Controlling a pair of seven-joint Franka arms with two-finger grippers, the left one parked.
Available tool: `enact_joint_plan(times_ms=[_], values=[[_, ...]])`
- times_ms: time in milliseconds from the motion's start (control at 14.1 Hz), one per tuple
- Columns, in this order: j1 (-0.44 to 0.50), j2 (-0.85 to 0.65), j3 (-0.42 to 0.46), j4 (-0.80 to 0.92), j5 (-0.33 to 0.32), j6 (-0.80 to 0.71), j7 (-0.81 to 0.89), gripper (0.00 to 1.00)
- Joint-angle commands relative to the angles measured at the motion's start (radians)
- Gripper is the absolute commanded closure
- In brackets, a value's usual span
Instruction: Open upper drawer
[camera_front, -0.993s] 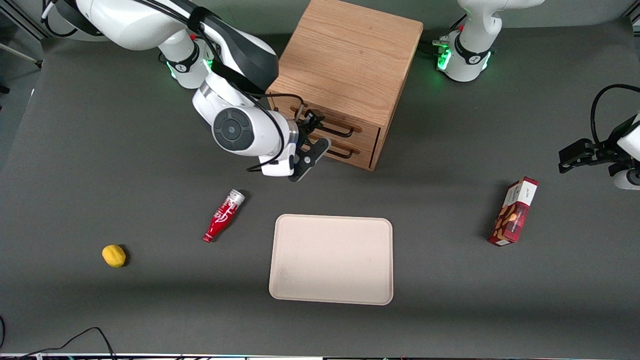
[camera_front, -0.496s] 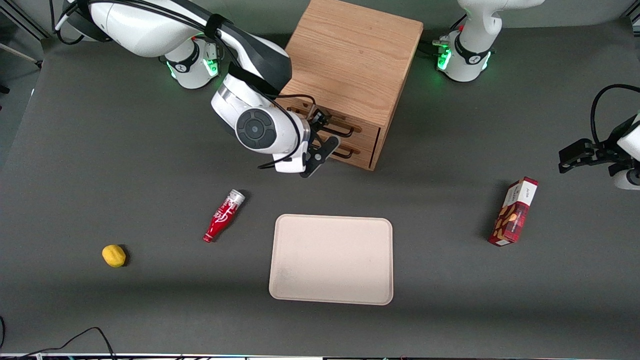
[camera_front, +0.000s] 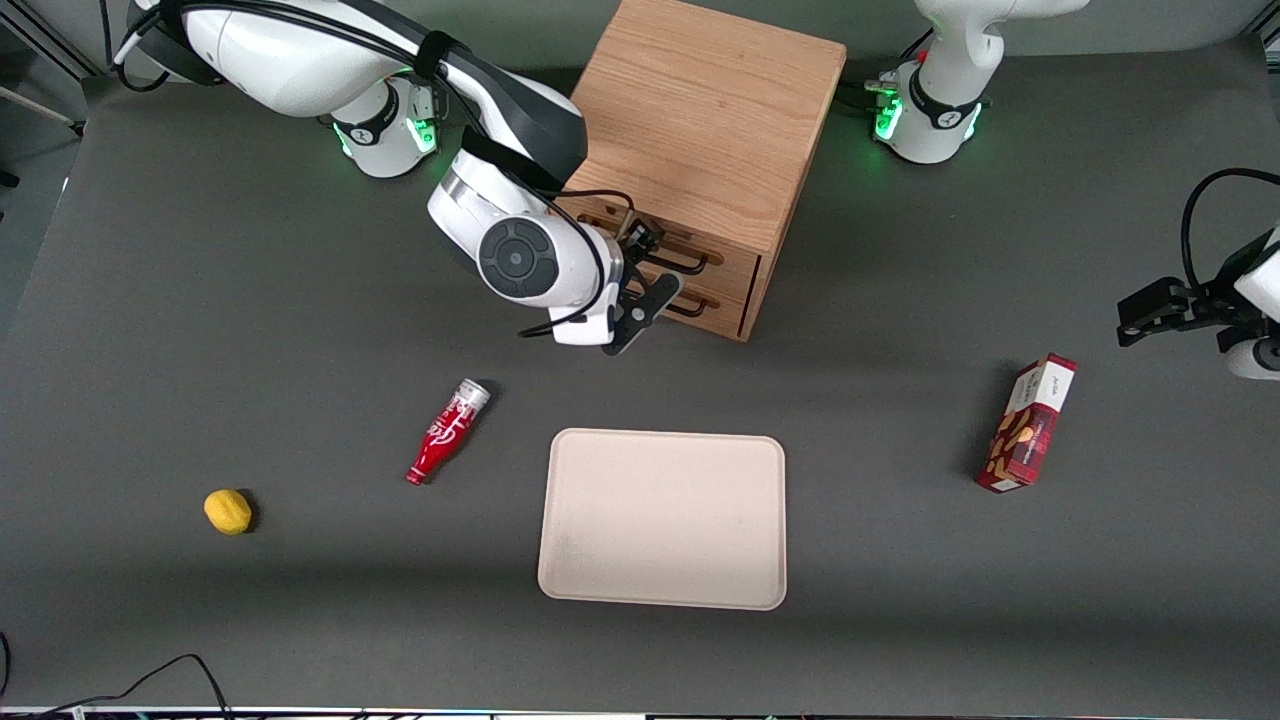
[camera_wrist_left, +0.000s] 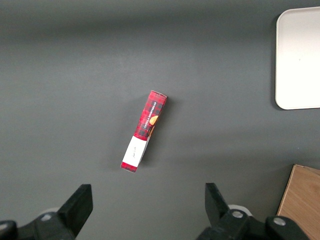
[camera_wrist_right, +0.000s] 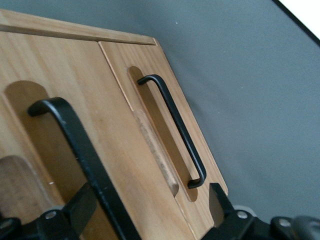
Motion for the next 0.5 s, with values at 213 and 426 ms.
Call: enact_joint_plan(times_ms=[213, 426], values=[[-0.003, 0.014, 0.01, 0.009, -0.027, 0.016, 0.029, 0.0], [-0.013, 0.03, 0.006, 0.012, -0.06, 0.016, 0.029, 0.0]])
